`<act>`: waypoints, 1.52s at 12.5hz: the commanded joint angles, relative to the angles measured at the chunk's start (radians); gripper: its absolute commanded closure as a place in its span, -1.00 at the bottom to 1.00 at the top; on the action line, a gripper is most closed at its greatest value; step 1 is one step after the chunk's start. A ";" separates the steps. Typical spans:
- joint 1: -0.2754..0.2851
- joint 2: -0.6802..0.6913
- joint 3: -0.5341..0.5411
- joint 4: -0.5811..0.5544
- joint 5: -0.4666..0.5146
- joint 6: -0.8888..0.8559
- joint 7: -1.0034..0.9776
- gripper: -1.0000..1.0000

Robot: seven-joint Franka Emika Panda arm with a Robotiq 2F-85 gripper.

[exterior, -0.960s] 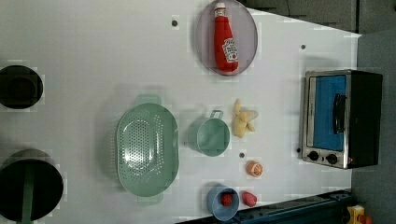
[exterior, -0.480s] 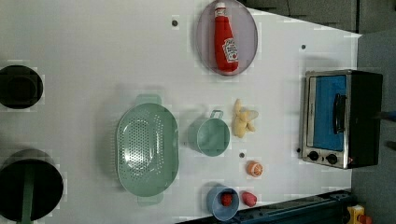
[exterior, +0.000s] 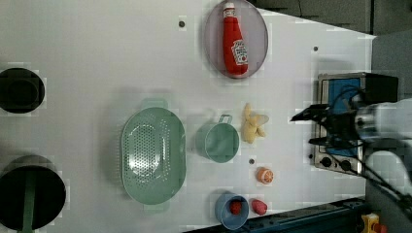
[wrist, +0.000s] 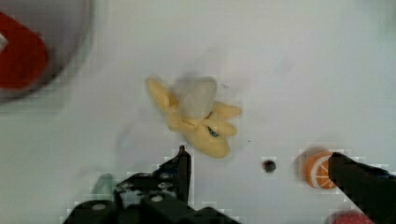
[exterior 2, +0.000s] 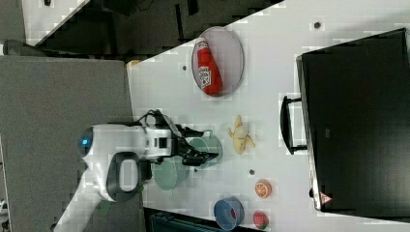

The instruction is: Pick banana from table and place on oven.

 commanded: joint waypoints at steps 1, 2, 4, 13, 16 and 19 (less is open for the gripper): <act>-0.024 0.032 0.028 0.006 -0.005 0.108 -0.033 -1.00; -0.024 0.075 0.028 -0.006 -0.005 0.152 -0.033 -1.00; -0.022 0.151 0.032 -0.033 -0.005 0.241 -0.033 -1.00; -0.021 0.358 0.079 -0.079 -0.005 0.472 -0.032 -0.93; -0.022 0.361 0.079 -0.083 -0.005 0.488 -0.031 -0.18; -0.022 0.360 0.079 -0.082 -0.002 0.499 -0.030 0.48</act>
